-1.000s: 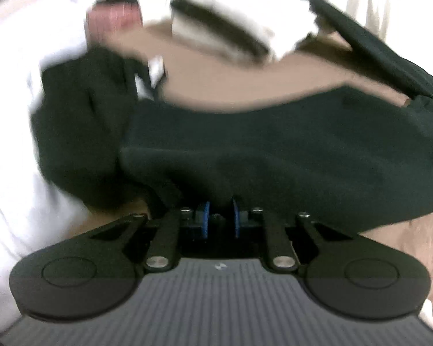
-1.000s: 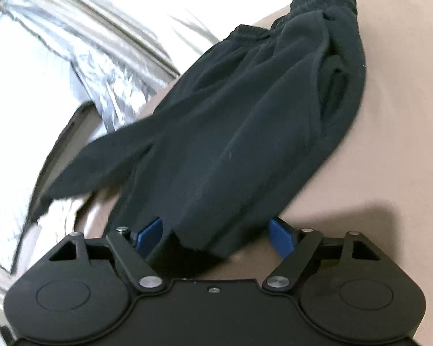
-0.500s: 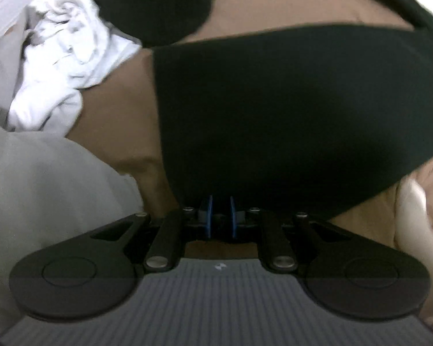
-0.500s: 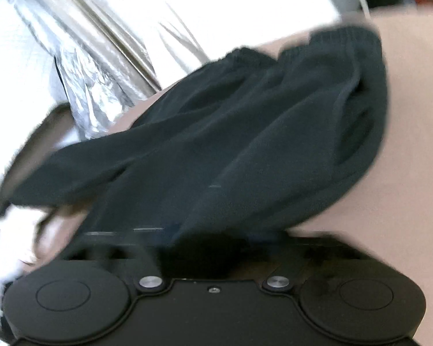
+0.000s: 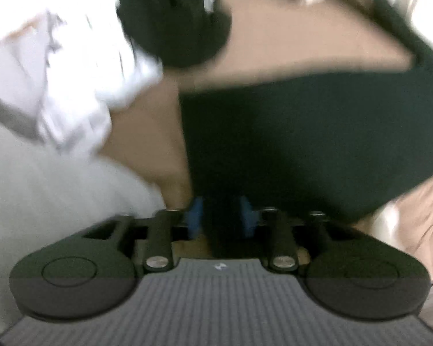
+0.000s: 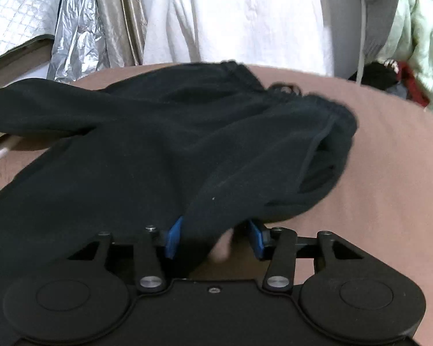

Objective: Fold clothes

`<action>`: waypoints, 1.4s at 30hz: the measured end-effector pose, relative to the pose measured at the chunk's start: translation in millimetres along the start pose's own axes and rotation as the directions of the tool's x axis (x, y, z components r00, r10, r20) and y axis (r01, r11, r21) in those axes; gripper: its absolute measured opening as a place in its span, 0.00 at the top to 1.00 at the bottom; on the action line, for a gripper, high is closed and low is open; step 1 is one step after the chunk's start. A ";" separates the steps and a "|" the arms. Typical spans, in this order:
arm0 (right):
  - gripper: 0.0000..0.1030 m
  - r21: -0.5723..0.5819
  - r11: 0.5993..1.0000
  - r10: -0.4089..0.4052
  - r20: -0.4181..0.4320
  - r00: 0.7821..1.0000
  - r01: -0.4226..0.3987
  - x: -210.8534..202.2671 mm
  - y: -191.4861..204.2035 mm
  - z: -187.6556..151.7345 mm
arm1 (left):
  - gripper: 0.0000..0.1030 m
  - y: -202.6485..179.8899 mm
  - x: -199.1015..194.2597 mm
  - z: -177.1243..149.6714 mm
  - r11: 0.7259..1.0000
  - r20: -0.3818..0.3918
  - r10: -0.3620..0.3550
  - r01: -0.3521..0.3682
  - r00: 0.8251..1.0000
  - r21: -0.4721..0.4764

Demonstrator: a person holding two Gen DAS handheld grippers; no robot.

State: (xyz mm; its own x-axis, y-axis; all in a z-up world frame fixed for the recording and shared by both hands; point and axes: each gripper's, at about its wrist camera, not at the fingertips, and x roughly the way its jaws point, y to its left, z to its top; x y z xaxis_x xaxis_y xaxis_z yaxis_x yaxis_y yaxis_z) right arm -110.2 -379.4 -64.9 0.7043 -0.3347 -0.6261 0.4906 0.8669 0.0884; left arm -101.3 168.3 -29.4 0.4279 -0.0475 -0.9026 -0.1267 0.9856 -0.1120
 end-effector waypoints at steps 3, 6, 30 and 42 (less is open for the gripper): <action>0.37 -0.056 0.998 0.016 0.057 0.998 -0.013 -28.6 16.7 17.3 | 0.53 -4.0 -29.2 29.2 1.000 0.164 0.005 -0.006 0.986 0.003; 0.37 -0.130 0.988 0.092 0.079 0.993 -0.081 -44.5 50.7 43.6 | 0.52 -14.4 -32.6 58.7 1.000 0.238 0.008 -0.005 0.971 -0.012; 0.18 -0.274 0.805 0.512 -0.127 0.850 -0.526 55.3 268.1 188.8 | 0.36 -109.2 59.1 348.2 0.997 0.486 -0.072 0.056 0.871 0.047; 0.20 -0.159 0.796 0.559 -0.176 0.810 -0.584 128.8 237.0 152.8 | 0.29 -143.8 138.9 411.6 0.978 0.420 -0.075 0.149 0.904 -0.146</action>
State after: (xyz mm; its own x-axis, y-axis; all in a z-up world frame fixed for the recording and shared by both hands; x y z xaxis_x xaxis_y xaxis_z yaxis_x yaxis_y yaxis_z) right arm 175.2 -273.6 -6.2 0.7549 0.2782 -0.5939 -0.1022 0.9444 0.3125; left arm 344.6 86.8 32.4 0.7727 -0.0488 -0.6329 -0.1905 0.9332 -0.3046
